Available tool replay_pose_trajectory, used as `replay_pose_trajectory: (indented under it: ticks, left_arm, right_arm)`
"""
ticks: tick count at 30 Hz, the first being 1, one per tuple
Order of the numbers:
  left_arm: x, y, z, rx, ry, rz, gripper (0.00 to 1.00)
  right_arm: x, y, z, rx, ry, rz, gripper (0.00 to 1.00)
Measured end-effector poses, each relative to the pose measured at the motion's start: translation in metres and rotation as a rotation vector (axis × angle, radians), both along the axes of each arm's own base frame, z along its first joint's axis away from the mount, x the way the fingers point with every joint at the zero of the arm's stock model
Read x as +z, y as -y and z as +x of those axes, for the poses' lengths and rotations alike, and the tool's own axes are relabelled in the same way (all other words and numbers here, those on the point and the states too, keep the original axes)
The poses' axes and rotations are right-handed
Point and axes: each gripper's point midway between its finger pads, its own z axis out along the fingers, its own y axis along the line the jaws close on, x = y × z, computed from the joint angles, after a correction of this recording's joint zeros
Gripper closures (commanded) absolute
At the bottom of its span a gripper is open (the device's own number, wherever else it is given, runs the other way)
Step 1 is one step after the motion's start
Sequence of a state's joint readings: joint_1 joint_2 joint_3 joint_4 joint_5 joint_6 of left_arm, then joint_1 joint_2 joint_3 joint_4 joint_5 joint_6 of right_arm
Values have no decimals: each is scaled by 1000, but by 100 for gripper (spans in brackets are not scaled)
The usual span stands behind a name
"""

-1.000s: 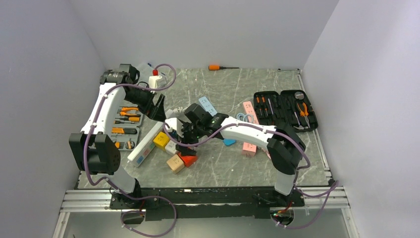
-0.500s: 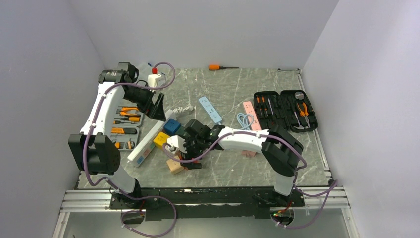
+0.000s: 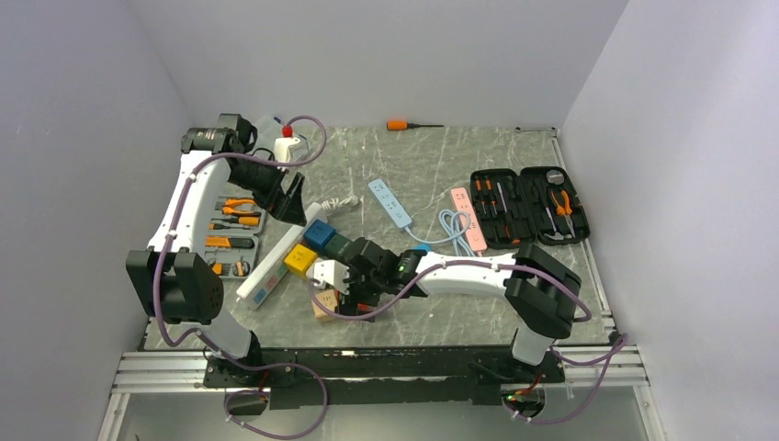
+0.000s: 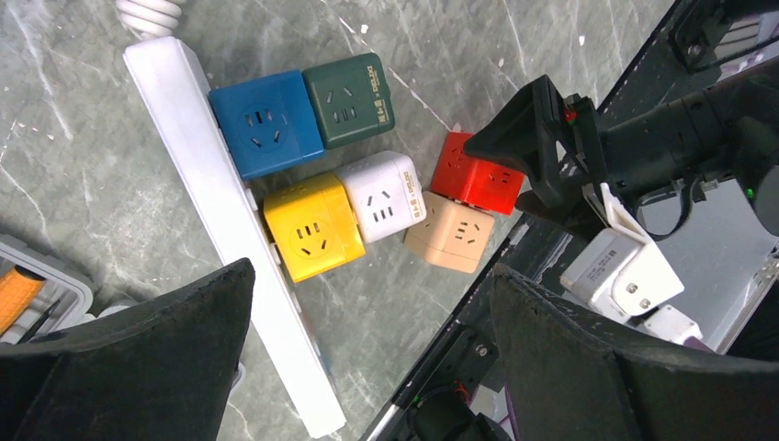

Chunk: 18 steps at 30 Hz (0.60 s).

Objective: Pull the plug off the socket
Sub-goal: Pick up the socket from the center of the board.

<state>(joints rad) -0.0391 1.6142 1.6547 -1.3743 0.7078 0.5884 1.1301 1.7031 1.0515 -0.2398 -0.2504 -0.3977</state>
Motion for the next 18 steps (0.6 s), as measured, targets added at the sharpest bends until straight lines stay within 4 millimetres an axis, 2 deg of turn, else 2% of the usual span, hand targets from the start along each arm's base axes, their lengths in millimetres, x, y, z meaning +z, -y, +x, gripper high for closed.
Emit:
replay_pose_trajectory:
  ticks: [8, 11, 14, 18]
  left_arm:
    - [3, 2, -19, -63, 7, 62, 1]
    - [4, -1, -27, -74, 5, 85, 1]
    - [7, 0, -31, -84, 16, 93, 1]
    - [7, 12, -44, -135, 26, 95, 1]
  right_arm:
    - [17, -27, -1, -62, -6, 123, 14]
    - [14, -29, 2, -120, -21, 162, 16]
    - [10, -27, 3, -176, -39, 162, 22]
    - [12, -27, 7, -232, -46, 169, 36]
